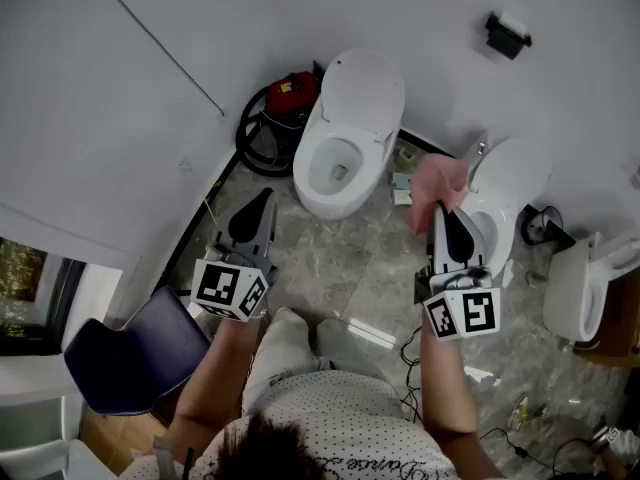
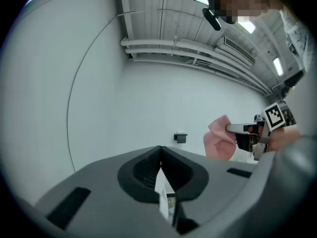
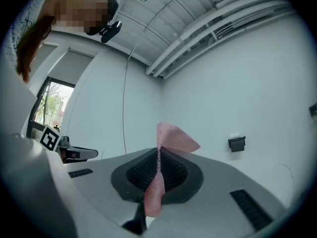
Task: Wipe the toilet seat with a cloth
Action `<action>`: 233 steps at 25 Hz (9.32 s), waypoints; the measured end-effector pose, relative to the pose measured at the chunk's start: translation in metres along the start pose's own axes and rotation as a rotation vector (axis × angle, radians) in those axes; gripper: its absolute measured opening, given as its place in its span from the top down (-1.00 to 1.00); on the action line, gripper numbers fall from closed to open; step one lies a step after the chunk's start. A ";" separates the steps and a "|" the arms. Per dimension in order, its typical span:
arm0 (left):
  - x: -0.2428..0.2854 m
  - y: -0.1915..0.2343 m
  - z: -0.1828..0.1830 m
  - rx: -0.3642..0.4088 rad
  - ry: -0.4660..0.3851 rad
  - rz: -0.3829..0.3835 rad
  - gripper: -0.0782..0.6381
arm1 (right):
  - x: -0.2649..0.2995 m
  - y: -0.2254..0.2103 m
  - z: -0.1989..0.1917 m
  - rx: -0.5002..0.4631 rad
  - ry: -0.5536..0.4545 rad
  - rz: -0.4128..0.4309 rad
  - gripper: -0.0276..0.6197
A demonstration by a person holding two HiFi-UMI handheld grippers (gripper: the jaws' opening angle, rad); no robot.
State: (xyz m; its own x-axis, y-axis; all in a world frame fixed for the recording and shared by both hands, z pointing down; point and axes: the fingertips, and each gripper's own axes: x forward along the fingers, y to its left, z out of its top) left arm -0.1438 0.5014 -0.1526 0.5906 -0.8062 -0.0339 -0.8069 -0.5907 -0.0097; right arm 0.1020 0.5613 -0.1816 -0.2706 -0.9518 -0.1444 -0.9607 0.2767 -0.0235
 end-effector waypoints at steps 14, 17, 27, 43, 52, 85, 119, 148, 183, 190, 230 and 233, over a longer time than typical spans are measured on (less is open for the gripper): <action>-0.008 -0.011 0.016 0.011 -0.024 0.000 0.78 | -0.008 0.024 0.019 -0.024 -0.036 0.066 0.86; -0.012 -0.014 0.017 0.013 -0.024 0.001 0.78 | -0.010 0.023 0.018 -0.013 -0.035 0.065 0.86; 0.002 0.001 0.017 0.018 -0.029 0.001 0.78 | 0.006 0.014 0.006 0.015 -0.026 0.044 0.86; 0.116 0.111 0.009 0.001 -0.036 -0.040 0.78 | 0.155 0.008 -0.015 -0.022 -0.003 0.054 0.86; 0.175 0.169 0.002 -0.015 -0.024 -0.107 0.78 | 0.227 0.004 -0.027 -0.022 0.005 -0.007 0.86; 0.422 0.233 -0.061 -0.065 0.082 0.020 0.78 | 0.467 -0.159 -0.115 0.114 0.073 0.222 0.85; 0.564 0.347 -0.348 -0.201 0.239 -0.191 0.78 | 0.569 -0.121 -0.518 0.322 0.441 0.008 0.85; 0.566 0.324 -0.483 -0.214 0.353 -0.209 0.78 | 0.569 -0.116 -0.746 0.188 0.783 -0.038 0.72; 0.548 0.297 -0.484 -0.224 0.387 -0.263 0.78 | 0.560 -0.137 -0.777 -0.025 0.903 0.046 0.82; 0.551 0.281 -0.481 -0.211 0.386 -0.281 0.78 | 0.548 -0.153 -0.774 -0.034 0.909 0.037 0.83; 0.539 0.205 -0.476 -0.203 0.385 -0.253 0.78 | 0.442 -0.248 -0.757 -0.039 0.945 0.024 0.83; 0.539 0.200 -0.475 -0.201 0.383 -0.248 0.78 | 0.438 -0.251 -0.756 -0.040 0.943 0.038 0.83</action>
State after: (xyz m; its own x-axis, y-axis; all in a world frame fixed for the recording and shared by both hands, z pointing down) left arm 0.0190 -0.0667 0.3024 0.7573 -0.5724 0.3146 -0.6451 -0.7306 0.2235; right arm 0.1778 -0.0254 0.5088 -0.2233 -0.6617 0.7158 -0.9469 0.3215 0.0017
